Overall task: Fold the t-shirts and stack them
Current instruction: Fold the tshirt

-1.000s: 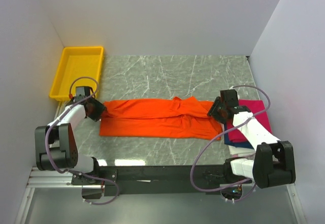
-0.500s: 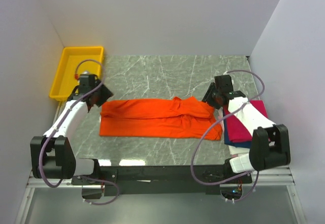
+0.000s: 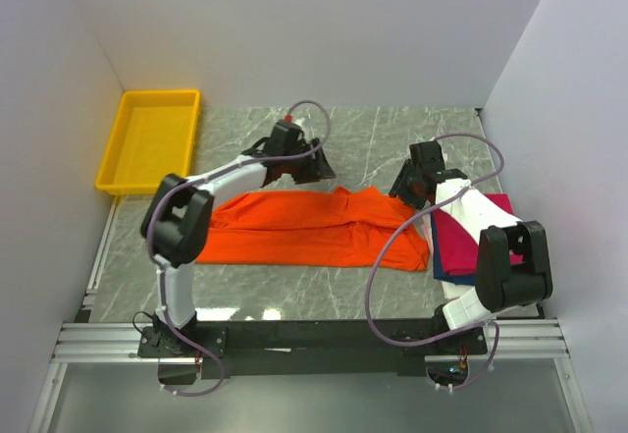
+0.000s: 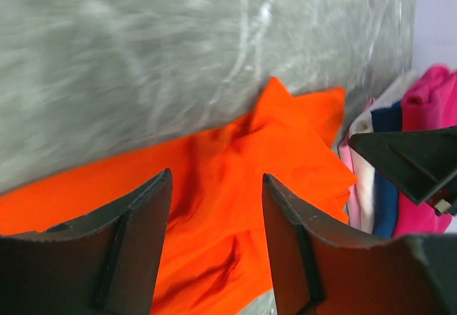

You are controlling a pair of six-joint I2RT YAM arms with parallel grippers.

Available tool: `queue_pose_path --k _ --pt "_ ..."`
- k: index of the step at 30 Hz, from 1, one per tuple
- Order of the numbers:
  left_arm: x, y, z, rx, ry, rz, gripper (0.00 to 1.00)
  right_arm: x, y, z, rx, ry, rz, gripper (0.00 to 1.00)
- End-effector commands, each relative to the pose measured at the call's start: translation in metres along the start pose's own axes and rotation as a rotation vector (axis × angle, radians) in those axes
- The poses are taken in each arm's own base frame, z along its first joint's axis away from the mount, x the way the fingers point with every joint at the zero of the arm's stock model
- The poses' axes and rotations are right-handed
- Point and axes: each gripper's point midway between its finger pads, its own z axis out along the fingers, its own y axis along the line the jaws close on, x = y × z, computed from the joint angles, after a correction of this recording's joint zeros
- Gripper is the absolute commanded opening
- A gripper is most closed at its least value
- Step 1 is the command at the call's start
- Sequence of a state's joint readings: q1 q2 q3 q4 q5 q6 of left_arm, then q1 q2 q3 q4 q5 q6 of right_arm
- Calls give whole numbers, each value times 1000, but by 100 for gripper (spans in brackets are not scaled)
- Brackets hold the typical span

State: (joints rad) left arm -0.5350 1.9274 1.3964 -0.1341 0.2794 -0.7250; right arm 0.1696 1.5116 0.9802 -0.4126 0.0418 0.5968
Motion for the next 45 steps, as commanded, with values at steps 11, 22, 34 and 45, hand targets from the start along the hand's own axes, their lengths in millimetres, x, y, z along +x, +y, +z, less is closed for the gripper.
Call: queue_pose_path --k 11,22,34,45 --pt "27 -34 58 37 91 139 57 -14 -3 -12 -12 -51 3 53" --pt "33 -40 56 60 110 158 18 -14 -3 -13 -20 -51 4 53" --pt "36 -52 32 122 100 182 1 -13 -8 -13 -7 -56 4 53" --pt "56 -89 -20 357 110 202 1 -12 -9 -6 5 -51 7 54"
